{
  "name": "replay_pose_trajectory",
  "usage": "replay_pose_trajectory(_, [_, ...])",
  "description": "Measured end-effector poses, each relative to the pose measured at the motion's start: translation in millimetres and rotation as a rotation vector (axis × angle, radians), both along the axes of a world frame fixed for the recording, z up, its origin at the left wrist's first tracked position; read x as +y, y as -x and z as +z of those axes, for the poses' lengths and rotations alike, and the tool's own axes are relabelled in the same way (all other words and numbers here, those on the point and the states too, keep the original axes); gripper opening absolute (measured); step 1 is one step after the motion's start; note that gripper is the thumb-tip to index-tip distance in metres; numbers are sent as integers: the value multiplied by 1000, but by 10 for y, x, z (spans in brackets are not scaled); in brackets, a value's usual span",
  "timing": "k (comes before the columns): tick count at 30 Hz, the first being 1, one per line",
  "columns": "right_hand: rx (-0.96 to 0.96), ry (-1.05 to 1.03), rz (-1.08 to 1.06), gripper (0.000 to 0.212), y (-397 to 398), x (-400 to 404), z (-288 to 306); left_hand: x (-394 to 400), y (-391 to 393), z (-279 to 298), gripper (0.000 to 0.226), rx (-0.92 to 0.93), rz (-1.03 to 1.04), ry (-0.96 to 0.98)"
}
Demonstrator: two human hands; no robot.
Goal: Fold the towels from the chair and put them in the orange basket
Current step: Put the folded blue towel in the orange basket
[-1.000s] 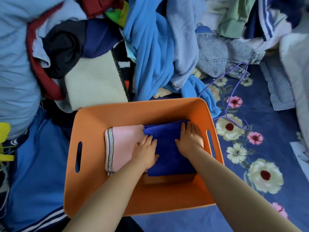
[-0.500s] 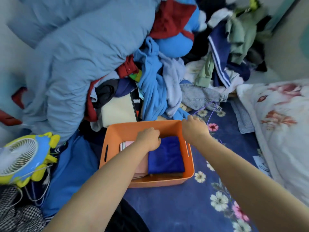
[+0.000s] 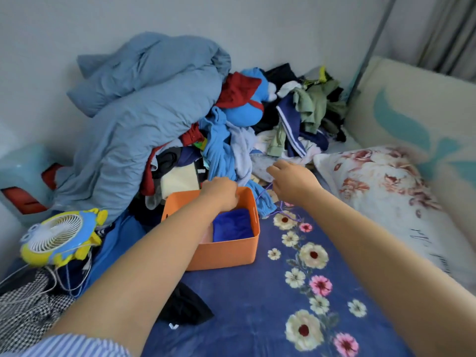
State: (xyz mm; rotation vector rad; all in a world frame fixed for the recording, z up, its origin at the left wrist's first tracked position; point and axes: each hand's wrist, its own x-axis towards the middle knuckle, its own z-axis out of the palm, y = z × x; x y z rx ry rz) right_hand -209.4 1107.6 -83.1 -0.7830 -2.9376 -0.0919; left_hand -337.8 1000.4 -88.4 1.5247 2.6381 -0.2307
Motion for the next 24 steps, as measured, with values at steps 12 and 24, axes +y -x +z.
replay_pose_trajectory(12, [206,52,-547,35,-2410,-1558,112,-627,-1993,112,33,-9,-582,-91])
replay_pose_trajectory(24, [228,15,-1225,33,-5815,-3611,165,-1529,-5618,301,34,-89,-1235,-128])
